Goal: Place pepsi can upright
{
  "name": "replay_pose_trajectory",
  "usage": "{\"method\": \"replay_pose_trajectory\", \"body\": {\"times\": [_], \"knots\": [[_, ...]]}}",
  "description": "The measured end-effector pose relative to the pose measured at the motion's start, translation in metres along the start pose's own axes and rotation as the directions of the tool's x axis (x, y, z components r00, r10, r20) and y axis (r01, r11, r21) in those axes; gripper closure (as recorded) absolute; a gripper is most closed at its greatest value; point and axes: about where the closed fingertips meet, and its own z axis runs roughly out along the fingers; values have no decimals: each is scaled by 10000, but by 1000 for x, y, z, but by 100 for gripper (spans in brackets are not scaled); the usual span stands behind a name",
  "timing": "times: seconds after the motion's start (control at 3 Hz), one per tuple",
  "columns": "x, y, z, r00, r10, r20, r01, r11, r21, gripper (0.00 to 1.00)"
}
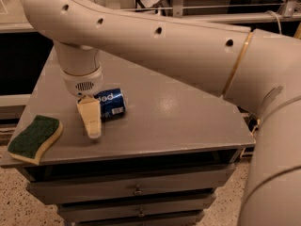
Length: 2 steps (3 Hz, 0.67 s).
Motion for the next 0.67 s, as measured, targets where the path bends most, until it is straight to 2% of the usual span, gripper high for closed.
{"method": "replay_pose_trajectory", "body": {"times": [0.33,0.67], "knots": [[0,0,0,10000,-3,17,3,10000,37,42],[3,3,-6,9981,-92,617,76,9996,266,73]]}}
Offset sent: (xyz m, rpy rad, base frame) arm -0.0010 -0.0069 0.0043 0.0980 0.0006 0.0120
